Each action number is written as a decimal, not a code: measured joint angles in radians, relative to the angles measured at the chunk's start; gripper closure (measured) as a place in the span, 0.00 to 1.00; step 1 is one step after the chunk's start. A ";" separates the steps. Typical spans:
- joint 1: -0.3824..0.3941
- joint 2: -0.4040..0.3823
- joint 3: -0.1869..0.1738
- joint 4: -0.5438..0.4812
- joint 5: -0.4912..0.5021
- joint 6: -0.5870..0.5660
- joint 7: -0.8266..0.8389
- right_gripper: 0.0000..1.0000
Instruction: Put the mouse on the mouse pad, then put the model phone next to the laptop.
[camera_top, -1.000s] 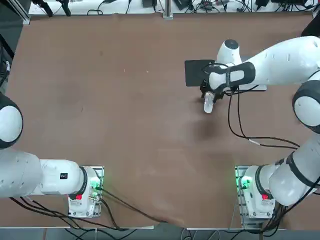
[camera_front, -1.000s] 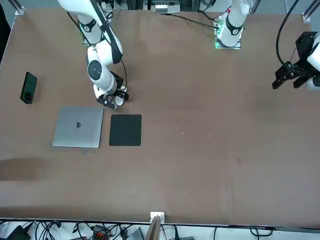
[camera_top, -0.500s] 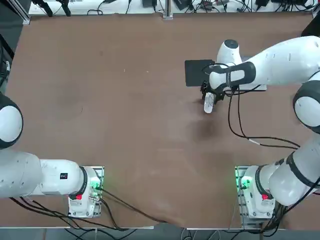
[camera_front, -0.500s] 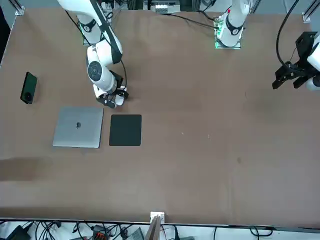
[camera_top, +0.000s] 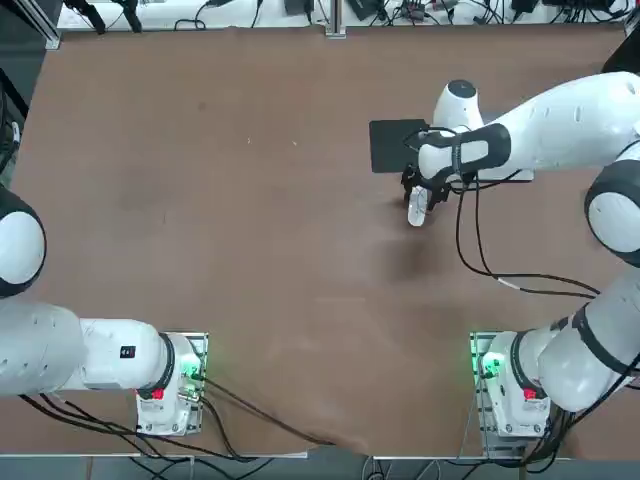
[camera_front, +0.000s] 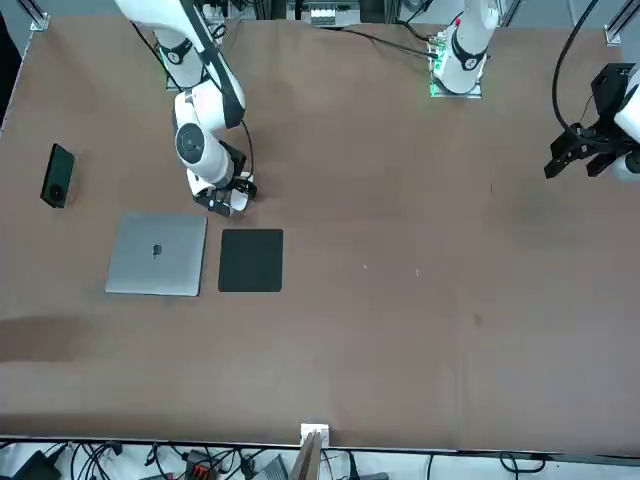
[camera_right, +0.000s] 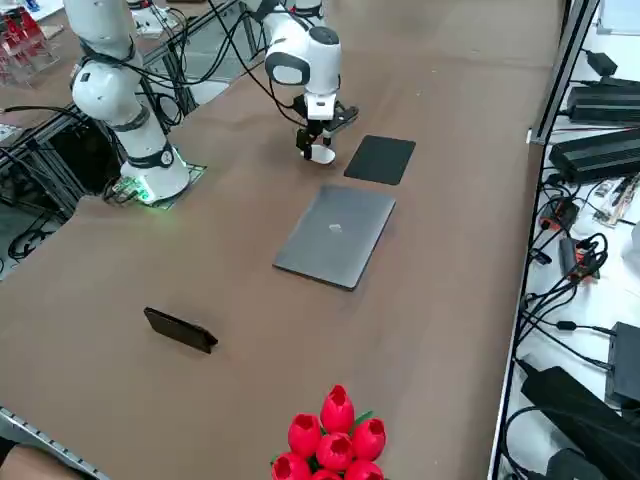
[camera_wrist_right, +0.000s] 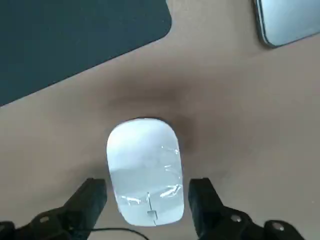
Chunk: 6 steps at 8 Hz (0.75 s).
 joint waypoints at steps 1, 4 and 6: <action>0.000 0.003 0.000 -0.001 0.000 0.000 0.000 0.00; 0.000 0.030 0.000 -0.001 0.000 0.032 0.000 0.01; 0.000 0.035 0.000 0.001 0.000 0.040 0.000 0.13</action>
